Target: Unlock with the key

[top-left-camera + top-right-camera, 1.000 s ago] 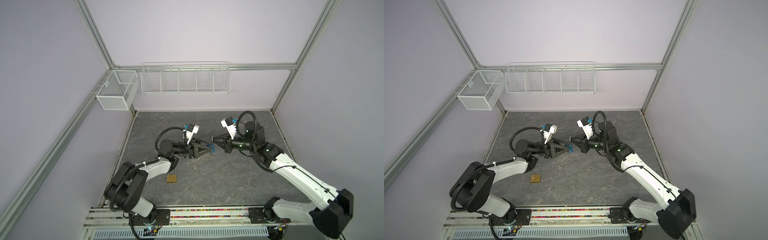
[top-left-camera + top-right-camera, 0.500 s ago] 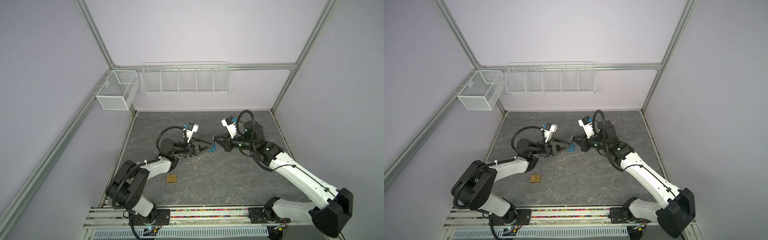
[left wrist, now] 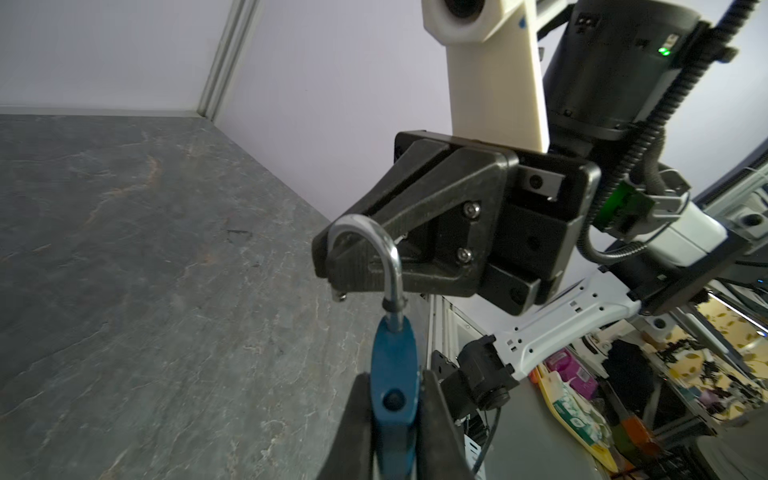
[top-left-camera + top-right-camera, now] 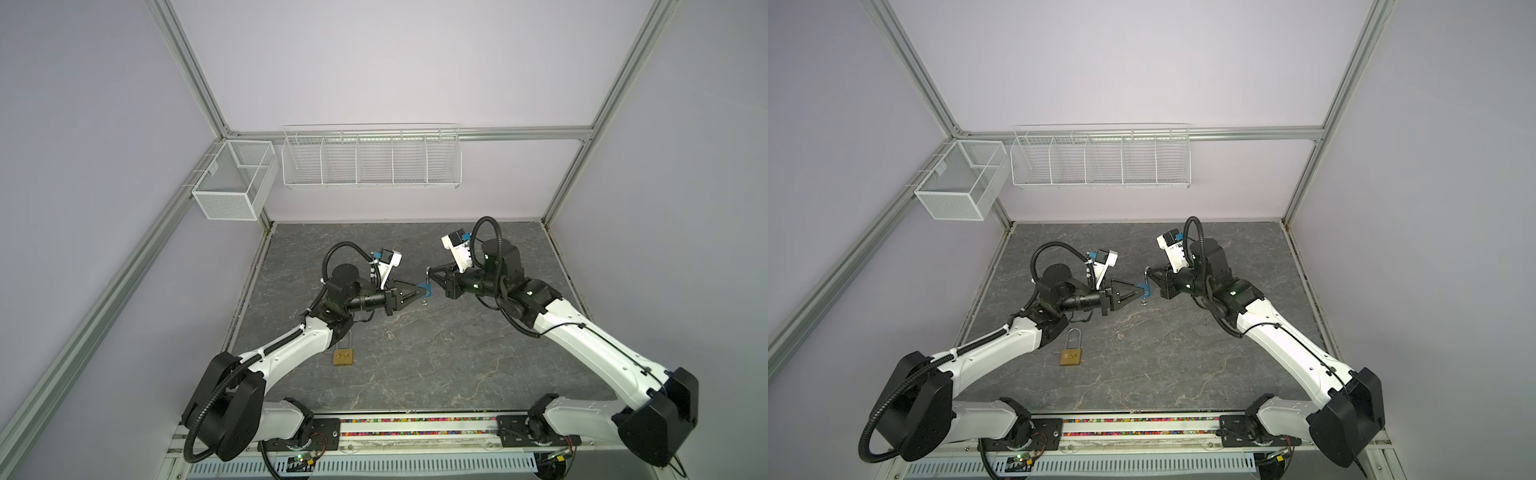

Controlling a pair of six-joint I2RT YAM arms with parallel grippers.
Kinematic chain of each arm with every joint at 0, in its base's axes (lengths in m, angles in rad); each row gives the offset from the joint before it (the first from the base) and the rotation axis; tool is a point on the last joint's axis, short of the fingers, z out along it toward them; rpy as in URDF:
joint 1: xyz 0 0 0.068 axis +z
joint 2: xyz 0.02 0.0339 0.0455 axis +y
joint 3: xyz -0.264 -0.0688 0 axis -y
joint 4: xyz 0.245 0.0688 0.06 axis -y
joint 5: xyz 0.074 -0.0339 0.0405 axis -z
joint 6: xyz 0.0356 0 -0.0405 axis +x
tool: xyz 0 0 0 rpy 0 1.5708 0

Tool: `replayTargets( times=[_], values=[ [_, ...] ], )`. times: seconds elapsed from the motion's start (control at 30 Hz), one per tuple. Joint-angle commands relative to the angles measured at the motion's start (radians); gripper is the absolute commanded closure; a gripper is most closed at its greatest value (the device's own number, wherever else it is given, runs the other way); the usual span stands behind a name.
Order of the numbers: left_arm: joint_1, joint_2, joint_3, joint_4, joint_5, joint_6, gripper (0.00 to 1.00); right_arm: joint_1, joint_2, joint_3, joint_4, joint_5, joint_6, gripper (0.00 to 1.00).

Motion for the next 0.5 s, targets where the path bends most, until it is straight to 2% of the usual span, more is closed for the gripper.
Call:
replayTargets(
  times=[0.0,0.07,0.23,0.3,0.47],
  values=[
    [0.003,0.006,0.041,-0.146,-0.168,0.124,1.00,-0.007,0.068,0.068,-0.059,0.156,0.002,0.93],
    [0.017,0.069,0.117,-0.227,-0.232,0.114,1.00,-0.007,0.134,0.111,-0.115,0.243,-0.006,0.93],
    [0.036,0.306,0.299,-0.301,-0.235,0.091,1.00,-0.018,0.330,0.201,-0.181,0.416,-0.060,0.93],
    [0.042,0.399,0.361,-0.323,-0.256,0.079,1.00,-0.036,0.420,0.241,-0.182,0.429,-0.065,0.93],
    [0.060,0.578,0.489,-0.403,-0.329,0.049,1.00,-0.100,0.627,0.327,-0.132,0.366,-0.056,0.93]
  ],
)
